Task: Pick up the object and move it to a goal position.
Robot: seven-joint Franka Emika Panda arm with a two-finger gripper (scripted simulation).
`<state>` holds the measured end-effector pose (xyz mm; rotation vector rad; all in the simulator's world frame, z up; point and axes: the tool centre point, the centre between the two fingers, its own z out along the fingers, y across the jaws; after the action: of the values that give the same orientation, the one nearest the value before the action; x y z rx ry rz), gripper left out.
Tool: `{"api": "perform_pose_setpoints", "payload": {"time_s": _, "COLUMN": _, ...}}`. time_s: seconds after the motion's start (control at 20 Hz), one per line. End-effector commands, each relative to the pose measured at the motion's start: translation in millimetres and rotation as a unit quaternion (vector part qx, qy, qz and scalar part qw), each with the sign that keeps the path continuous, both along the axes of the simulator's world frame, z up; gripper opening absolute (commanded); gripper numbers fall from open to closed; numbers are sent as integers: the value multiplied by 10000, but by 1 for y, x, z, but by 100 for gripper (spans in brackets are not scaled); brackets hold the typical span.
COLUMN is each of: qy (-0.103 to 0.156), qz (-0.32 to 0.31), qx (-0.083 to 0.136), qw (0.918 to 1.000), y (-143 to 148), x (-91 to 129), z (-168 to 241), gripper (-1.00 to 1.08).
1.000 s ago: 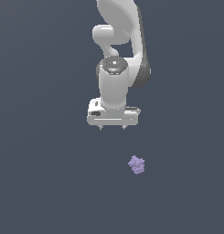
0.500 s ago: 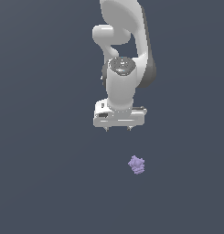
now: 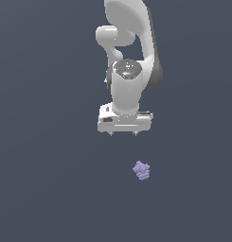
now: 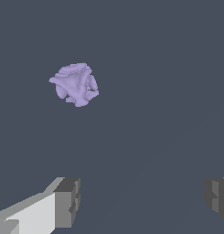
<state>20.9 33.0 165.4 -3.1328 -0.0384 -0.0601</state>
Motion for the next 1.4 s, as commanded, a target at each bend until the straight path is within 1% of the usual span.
{"api": "perform_pose_setpoints", "payload": {"time_s": 0.0, "qy": 6, "qz": -110, "qx": 9, "qw": 9999, "y": 1, "x": 2, "z": -1, "gripper": 100}}
{"api": "perform_pose_setpoints", "payload": {"time_s": 0.35, "qy": 32, "qz": -642, "qx": 41, "qw": 9979, "y": 5, "x": 12, "z": -6, "gripper": 100}}
{"api": "perform_pose_setpoints", "payload": {"time_s": 0.5, "qy": 48, "qz": -962, "qx": 58, "qw": 9953, "y": 8, "x": 18, "z": -9, "gripper": 100}}
{"api": "perform_pose_setpoints", "payload": {"time_s": 0.65, "qy": 67, "qz": -1336, "qx": 75, "qw": 9910, "y": 11, "x": 25, "z": -13, "gripper": 100}}
{"api": "perform_pose_setpoints", "payload": {"time_s": 0.8, "qy": 86, "qz": -1722, "qx": 90, "qw": 9850, "y": 14, "x": 32, "z": -17, "gripper": 100}}
{"api": "perform_pose_setpoints", "payload": {"time_s": 1.0, "qy": 110, "qz": -2230, "qx": 105, "qw": 9747, "y": 19, "x": 41, "z": -23, "gripper": 100}}
{"api": "perform_pose_setpoints", "payload": {"time_s": 1.15, "qy": 126, "qz": -2604, "qx": 114, "qw": 9653, "y": 23, "x": 47, "z": -28, "gripper": 100}}
{"api": "perform_pose_setpoints", "payload": {"time_s": 1.35, "qy": 145, "qz": -3093, "qx": 121, "qw": 9508, "y": 28, "x": 55, "z": -34, "gripper": 100}}
